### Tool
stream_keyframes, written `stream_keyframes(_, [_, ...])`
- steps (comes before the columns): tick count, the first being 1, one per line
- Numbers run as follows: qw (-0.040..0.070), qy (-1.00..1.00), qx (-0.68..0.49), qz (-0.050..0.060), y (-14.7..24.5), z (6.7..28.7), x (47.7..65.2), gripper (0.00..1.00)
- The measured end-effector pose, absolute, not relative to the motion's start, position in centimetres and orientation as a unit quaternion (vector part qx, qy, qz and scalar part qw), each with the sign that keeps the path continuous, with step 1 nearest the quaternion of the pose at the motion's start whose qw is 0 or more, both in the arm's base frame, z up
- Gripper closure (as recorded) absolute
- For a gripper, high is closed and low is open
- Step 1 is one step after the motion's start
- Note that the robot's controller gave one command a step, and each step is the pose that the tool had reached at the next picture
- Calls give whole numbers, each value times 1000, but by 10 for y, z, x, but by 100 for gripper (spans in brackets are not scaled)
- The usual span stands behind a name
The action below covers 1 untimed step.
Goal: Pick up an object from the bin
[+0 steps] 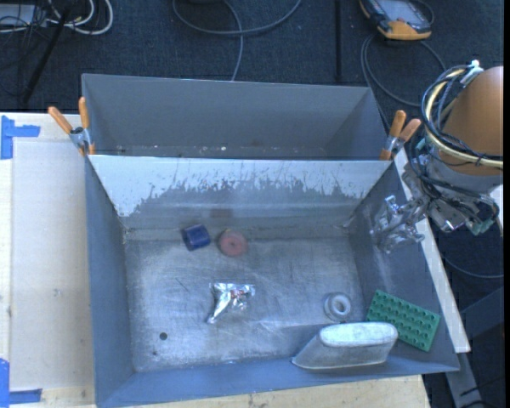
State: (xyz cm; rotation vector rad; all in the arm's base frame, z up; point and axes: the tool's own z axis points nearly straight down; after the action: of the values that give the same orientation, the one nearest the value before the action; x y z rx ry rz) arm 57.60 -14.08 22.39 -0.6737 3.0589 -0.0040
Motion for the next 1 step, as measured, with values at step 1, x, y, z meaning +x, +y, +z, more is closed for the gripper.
stream_keyframes(1, [1, 977, -212, 0, -142, 221, 574, 0])
